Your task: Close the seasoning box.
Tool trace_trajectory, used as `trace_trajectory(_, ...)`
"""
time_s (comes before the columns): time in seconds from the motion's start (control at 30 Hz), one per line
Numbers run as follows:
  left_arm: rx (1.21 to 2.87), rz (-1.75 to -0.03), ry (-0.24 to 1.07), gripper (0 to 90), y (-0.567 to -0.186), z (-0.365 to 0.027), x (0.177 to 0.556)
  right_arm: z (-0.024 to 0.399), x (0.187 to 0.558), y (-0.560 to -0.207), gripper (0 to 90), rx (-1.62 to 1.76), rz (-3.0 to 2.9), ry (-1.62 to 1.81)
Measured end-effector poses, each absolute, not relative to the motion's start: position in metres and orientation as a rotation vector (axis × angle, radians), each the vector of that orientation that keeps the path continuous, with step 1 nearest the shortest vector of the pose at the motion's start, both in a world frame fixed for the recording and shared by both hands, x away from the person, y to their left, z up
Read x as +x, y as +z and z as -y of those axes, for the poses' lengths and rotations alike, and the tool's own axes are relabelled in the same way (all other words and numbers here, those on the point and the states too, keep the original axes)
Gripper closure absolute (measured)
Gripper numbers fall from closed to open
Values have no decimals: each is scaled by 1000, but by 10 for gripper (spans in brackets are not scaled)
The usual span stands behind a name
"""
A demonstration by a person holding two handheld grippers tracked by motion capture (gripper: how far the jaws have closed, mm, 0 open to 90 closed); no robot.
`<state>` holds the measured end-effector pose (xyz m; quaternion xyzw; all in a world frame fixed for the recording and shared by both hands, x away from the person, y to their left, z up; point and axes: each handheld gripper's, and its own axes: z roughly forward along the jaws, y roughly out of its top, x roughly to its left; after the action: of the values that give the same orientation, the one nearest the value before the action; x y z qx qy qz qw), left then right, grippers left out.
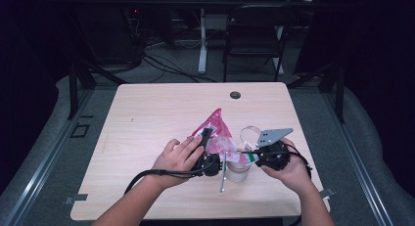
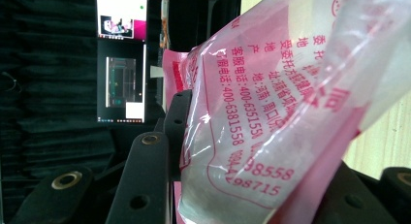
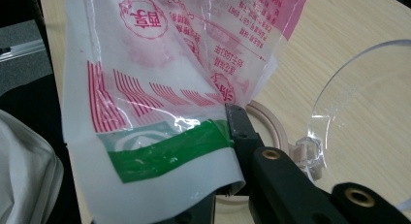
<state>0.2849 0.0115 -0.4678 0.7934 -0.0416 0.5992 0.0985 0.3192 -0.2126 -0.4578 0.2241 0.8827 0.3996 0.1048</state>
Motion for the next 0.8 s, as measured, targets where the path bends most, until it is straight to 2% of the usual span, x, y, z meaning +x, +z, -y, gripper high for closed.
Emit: trace_trajectory(0.8, 2381, -117, 1611, 654, -486, -29, 286, 203, 319, -451, 898, 617, -2578, 1179)
